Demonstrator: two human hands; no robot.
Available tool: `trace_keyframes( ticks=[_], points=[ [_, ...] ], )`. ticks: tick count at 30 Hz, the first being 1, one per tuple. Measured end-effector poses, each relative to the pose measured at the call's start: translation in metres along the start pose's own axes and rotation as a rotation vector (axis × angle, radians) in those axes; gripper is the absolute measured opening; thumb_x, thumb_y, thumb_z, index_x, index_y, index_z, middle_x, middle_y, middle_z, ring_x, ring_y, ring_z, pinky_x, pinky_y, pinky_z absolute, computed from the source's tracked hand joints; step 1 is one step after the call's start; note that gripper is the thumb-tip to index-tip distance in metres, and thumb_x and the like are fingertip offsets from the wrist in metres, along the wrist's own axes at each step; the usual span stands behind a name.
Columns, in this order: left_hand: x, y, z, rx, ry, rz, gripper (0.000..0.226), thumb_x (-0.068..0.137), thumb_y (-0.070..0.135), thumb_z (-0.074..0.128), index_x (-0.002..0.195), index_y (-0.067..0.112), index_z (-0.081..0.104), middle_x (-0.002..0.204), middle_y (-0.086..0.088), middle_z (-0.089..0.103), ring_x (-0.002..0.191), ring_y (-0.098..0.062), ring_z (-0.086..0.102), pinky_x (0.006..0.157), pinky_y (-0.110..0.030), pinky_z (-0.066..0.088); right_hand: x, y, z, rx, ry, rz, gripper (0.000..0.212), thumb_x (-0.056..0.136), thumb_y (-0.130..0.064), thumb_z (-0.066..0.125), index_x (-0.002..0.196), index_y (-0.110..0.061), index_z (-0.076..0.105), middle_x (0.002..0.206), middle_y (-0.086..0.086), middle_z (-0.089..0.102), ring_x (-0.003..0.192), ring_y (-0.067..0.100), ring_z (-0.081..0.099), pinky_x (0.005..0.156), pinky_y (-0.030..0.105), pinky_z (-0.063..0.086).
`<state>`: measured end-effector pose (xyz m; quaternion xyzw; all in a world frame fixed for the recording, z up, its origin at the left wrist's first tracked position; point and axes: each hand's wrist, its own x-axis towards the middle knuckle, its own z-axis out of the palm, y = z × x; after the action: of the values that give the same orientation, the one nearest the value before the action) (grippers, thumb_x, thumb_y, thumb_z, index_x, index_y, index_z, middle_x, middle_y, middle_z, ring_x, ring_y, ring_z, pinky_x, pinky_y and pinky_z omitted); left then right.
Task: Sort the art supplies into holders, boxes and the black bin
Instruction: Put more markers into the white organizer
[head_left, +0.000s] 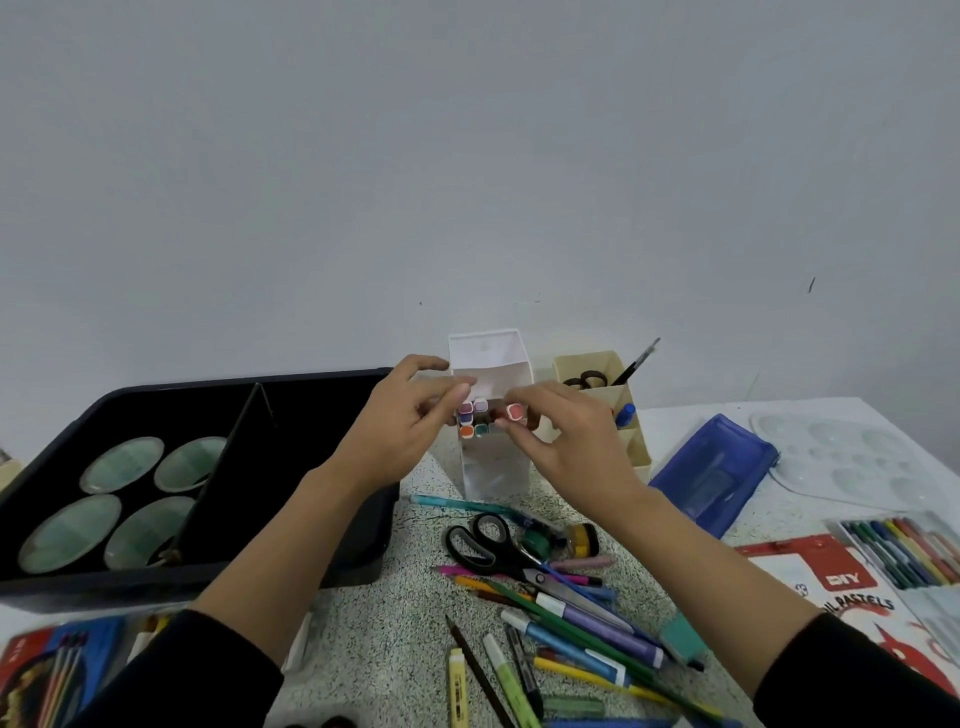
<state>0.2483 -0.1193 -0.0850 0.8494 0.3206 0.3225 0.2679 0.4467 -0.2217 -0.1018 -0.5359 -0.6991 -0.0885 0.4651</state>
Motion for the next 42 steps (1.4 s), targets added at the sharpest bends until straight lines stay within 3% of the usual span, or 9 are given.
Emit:
trace_keyframes(
  ticks=[3, 8, 13, 18, 22, 25, 28, 34, 42],
  points=[
    [-0.001, 0.001, 0.001, -0.096, 0.021, 0.0, 0.023, 0.103, 0.031, 0.055, 0.127, 0.03, 0.054, 0.126, 0.0, 0.057, 0.083, -0.012, 0.075, 0.082, -0.034, 0.06, -0.007, -0.001, 0.006, 0.032, 0.017, 0.064, 0.017, 0.086, -0.02, 0.08, 0.099, -0.013, 0.072, 0.084, -0.003, 0.069, 0.069, 0.011, 0.058, 0.061, 0.026, 0.048],
    [0.006, 0.004, 0.005, -0.155, -0.038, -0.11, 0.058, 0.102, 0.041, 0.053, 0.155, 0.035, 0.031, 0.134, 0.005, 0.057, 0.079, -0.012, 0.075, 0.09, -0.035, 0.057, -0.004, -0.003, 0.016, 0.036, -0.019, 0.127, 0.021, 0.085, -0.033, 0.08, 0.096, -0.015, 0.074, 0.08, -0.006, 0.068, 0.068, 0.008, 0.058, 0.062, 0.027, 0.05],
    [0.01, 0.012, 0.006, -0.144, -0.063, -0.147, 0.048, 0.103, 0.036, 0.053, 0.15, 0.032, 0.042, 0.109, 0.034, 0.051, 0.074, -0.007, 0.074, 0.091, -0.035, 0.058, -0.005, -0.006, 0.029, 0.03, -0.037, 0.207, 0.028, 0.082, -0.038, 0.08, 0.1, -0.017, 0.079, 0.087, -0.004, 0.074, 0.078, 0.008, 0.062, 0.071, 0.027, 0.05],
    [0.012, 0.009, 0.005, -0.128, -0.072, -0.166, 0.047, 0.104, 0.036, 0.052, 0.15, 0.035, 0.042, 0.111, 0.022, 0.062, 0.074, -0.005, 0.074, 0.086, -0.028, 0.055, -0.01, -0.002, 0.035, -0.082, -0.098, 0.212, 0.02, 0.094, -0.031, 0.069, 0.104, -0.016, 0.078, 0.093, -0.001, 0.071, 0.09, 0.019, 0.061, 0.076, 0.037, 0.05],
    [0.014, 0.001, 0.005, -0.107, -0.093, -0.167, 0.036, 0.105, 0.036, 0.05, 0.141, 0.038, 0.051, 0.119, 0.004, 0.069, 0.077, -0.007, 0.075, 0.085, -0.034, 0.056, -0.005, -0.001, 0.036, -0.099, -0.174, 0.25, 0.021, 0.095, -0.017, 0.061, 0.108, -0.019, 0.078, 0.103, -0.003, 0.069, 0.09, 0.02, 0.064, 0.072, 0.04, 0.053],
    [0.014, -0.001, 0.007, -0.082, -0.095, -0.16, 0.033, 0.105, 0.037, 0.048, 0.138, 0.038, 0.052, 0.118, 0.002, 0.07, 0.077, -0.008, 0.075, 0.085, -0.038, 0.058, -0.002, -0.007, 0.035, -0.099, -0.214, 0.264, 0.029, 0.09, -0.034, 0.053, 0.102, -0.025, 0.078, 0.096, -0.007, 0.071, 0.085, 0.017, 0.063, 0.07, 0.039, 0.053],
    [0.014, -0.001, 0.008, -0.09, -0.083, -0.154, 0.034, 0.105, 0.038, 0.048, 0.139, 0.037, 0.052, 0.121, 0.005, 0.066, 0.076, -0.009, 0.075, 0.084, -0.037, 0.059, -0.003, -0.013, 0.036, -0.08, -0.171, 0.315, 0.028, 0.086, -0.046, 0.061, 0.1, -0.029, 0.077, 0.096, -0.009, 0.072, 0.087, 0.013, 0.064, 0.071, 0.035, 0.053],
    [0.015, -0.002, 0.007, -0.086, -0.082, -0.158, 0.036, 0.106, 0.037, 0.047, 0.142, 0.036, 0.05, 0.113, 0.011, 0.065, 0.077, -0.009, 0.075, 0.081, -0.028, 0.055, -0.011, -0.01, 0.035, -0.143, -0.042, 0.182, 0.015, 0.095, -0.025, 0.063, 0.103, -0.018, 0.074, 0.099, -0.005, 0.072, 0.08, 0.014, 0.065, 0.064, 0.037, 0.055],
    [0.014, -0.001, 0.008, -0.09, -0.081, -0.164, 0.039, 0.106, 0.037, 0.047, 0.145, 0.036, 0.048, 0.118, 0.007, 0.061, 0.077, -0.009, 0.075, 0.082, -0.027, 0.055, -0.012, -0.006, 0.026, -0.046, -0.083, 0.108, 0.025, 0.089, -0.004, 0.071, 0.113, -0.014, 0.073, 0.105, -0.002, 0.073, 0.094, 0.012, 0.062, 0.08, 0.027, 0.05]
  ],
)
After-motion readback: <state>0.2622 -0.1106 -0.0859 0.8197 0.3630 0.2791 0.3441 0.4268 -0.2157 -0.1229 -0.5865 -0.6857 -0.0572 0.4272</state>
